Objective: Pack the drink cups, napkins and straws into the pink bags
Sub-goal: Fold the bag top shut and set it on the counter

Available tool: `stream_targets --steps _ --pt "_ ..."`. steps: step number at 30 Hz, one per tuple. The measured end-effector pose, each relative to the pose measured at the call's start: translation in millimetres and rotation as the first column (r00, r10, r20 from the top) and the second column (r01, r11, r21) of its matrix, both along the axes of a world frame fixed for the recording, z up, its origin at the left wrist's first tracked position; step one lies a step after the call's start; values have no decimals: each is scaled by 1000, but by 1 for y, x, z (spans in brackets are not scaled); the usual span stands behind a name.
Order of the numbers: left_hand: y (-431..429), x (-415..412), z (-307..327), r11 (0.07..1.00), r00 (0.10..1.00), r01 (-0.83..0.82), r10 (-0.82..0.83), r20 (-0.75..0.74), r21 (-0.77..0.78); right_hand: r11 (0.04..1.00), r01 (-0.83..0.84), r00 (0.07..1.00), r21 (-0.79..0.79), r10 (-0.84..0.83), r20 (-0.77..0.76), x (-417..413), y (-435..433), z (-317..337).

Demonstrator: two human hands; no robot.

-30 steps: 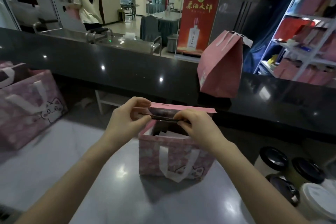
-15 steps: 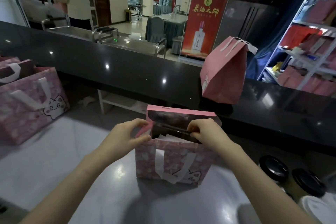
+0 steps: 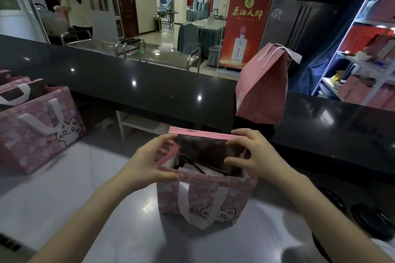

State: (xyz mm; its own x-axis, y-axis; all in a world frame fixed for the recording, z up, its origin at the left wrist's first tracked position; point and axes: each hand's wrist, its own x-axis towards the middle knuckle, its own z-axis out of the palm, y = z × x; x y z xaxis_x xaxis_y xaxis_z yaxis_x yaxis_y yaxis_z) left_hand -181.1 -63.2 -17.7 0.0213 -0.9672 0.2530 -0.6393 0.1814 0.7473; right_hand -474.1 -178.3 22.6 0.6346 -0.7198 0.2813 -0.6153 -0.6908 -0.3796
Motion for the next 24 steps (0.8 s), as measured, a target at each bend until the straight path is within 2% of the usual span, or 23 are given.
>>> stream_targets --steps 3,7,9,13,24 --pt "-13 1 1 999 999 -41 41 19 -4 954 5 991 299 35 -127 -20 -6 6" --pt "-31 1 2 999 999 -44 44 12 -12 920 39 941 390 98 -324 -29 -17 2" --pt "-40 2 2 999 999 -31 31 15 -15 927 45 932 373 96 -350 -27 -23 -1" --pt "-56 6 2 999 996 -36 39 77 -28 985 39 907 168 36 -421 -21 -39 -5" --pt "-86 17 -2 996 987 -50 61 151 -72 998 61 974 20 -55 -221 6 -51 -15"
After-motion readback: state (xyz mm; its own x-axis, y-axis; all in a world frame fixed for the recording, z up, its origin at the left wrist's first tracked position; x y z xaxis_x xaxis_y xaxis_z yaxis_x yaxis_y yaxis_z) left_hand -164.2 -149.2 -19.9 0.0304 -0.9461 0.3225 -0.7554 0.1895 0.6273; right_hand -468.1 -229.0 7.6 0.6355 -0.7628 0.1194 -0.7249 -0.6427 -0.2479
